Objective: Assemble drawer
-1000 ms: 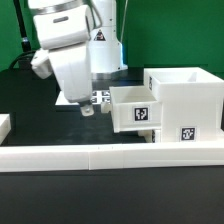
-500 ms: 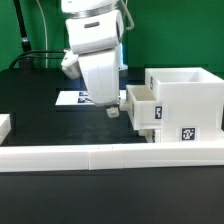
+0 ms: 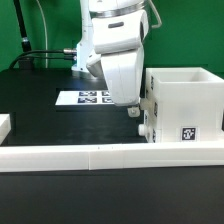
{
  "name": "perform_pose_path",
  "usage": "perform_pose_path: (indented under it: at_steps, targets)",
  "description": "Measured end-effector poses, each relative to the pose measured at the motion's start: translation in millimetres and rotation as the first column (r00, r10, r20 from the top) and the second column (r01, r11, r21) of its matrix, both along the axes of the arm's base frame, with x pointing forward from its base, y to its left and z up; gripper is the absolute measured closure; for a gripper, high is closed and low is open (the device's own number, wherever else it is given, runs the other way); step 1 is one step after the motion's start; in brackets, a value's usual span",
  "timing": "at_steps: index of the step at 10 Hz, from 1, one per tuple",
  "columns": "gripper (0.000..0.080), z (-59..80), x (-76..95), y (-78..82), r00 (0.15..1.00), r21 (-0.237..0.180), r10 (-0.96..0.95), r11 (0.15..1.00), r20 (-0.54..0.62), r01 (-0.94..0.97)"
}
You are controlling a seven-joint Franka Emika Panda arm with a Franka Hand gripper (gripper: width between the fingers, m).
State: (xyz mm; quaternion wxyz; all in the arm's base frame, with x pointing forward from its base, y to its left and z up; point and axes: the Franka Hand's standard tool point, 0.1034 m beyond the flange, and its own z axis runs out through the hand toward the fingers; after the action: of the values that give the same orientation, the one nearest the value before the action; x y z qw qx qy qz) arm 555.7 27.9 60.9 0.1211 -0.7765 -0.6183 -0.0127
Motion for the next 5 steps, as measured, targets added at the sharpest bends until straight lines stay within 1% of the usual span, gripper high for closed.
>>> perform_pose_path:
  at_steps: [1, 2, 5]
  targets:
    - [0.0151, 0.3, -0.4, -2.3, 1.0, -0.001, 0.001, 1.0, 0.0, -0.001]
    - [0.0151, 1.8, -3.8, -12.2, 1.0, -0.004, -0.004, 1.0, -0.001, 0.004]
    - [0.0151, 2.8, -30.8, -43.0, 0.998, -0.016, -0.057, 0.998, -0.014, 0.057]
